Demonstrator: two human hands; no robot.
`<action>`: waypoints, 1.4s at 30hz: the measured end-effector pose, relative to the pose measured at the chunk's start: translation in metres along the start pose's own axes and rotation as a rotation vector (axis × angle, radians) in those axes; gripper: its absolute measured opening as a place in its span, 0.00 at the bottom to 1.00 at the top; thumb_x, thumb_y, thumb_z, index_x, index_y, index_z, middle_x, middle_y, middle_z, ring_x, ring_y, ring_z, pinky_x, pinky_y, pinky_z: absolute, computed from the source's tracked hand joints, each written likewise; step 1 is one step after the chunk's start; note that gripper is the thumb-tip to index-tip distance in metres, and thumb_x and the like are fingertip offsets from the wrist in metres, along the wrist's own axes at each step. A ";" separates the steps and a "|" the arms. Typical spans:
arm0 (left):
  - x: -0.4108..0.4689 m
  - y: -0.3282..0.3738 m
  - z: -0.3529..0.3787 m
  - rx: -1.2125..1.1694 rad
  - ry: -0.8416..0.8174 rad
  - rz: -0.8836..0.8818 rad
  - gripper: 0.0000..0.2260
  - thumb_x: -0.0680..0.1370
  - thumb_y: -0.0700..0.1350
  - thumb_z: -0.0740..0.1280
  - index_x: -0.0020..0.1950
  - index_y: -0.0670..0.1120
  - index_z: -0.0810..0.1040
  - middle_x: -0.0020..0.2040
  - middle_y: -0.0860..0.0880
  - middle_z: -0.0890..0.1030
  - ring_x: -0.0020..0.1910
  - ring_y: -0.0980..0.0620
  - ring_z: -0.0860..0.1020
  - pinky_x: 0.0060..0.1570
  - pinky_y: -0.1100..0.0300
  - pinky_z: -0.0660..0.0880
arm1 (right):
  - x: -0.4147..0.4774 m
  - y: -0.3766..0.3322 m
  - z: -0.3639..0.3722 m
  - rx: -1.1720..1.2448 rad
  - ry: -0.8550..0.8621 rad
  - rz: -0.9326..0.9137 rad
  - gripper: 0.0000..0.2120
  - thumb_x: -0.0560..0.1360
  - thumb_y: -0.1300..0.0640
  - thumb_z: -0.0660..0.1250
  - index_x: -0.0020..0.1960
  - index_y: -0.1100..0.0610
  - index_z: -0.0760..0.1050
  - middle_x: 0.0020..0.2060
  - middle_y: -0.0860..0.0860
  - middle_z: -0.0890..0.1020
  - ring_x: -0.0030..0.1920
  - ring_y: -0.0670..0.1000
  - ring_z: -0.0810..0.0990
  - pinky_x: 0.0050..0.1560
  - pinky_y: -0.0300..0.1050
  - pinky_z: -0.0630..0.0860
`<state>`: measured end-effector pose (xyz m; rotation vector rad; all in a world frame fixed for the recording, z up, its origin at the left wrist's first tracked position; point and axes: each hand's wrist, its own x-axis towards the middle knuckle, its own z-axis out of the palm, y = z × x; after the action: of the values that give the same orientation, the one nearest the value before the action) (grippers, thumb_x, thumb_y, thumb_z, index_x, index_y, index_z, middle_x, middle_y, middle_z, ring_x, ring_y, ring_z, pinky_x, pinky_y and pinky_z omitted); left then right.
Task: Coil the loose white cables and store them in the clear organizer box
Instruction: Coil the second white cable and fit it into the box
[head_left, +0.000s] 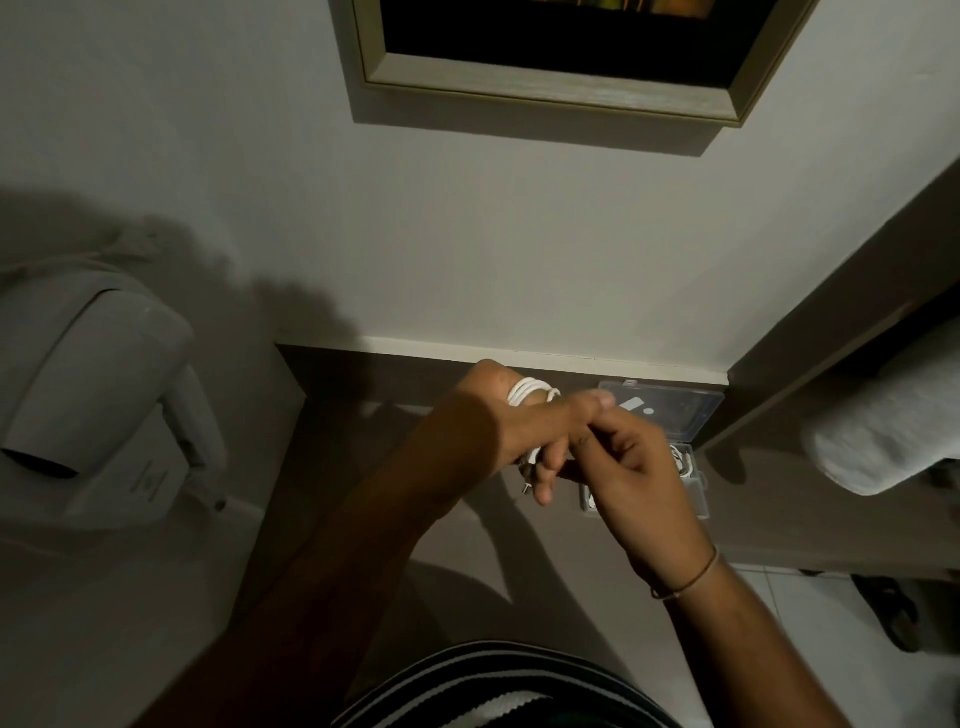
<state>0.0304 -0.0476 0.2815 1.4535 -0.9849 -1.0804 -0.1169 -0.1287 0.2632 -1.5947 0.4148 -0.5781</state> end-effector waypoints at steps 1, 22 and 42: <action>-0.001 0.000 0.000 0.009 0.032 0.024 0.25 0.79 0.57 0.73 0.27 0.45 0.81 0.25 0.43 0.81 0.26 0.45 0.82 0.43 0.58 0.86 | 0.000 -0.002 0.000 -0.009 0.007 -0.015 0.17 0.87 0.63 0.59 0.43 0.57 0.81 0.34 0.56 0.85 0.35 0.58 0.86 0.48 0.63 0.86; 0.026 -0.057 0.034 -0.122 0.294 0.144 0.15 0.89 0.49 0.57 0.44 0.50 0.74 0.30 0.57 0.75 0.31 0.60 0.75 0.41 0.56 0.75 | -0.004 0.015 -0.022 0.025 0.475 0.142 0.08 0.79 0.61 0.74 0.58 0.55 0.84 0.39 0.58 0.88 0.37 0.52 0.84 0.37 0.43 0.83; 0.183 -0.186 0.171 0.205 0.087 -0.022 0.08 0.83 0.37 0.71 0.58 0.37 0.87 0.41 0.51 0.82 0.40 0.55 0.79 0.44 0.63 0.75 | -0.006 0.179 -0.222 0.022 0.729 0.494 0.07 0.74 0.69 0.76 0.49 0.60 0.88 0.39 0.56 0.89 0.40 0.53 0.84 0.44 0.47 0.86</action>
<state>-0.0809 -0.2415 0.0631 1.6668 -1.0432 -0.9442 -0.2399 -0.3236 0.0946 -1.1500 1.2969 -0.7577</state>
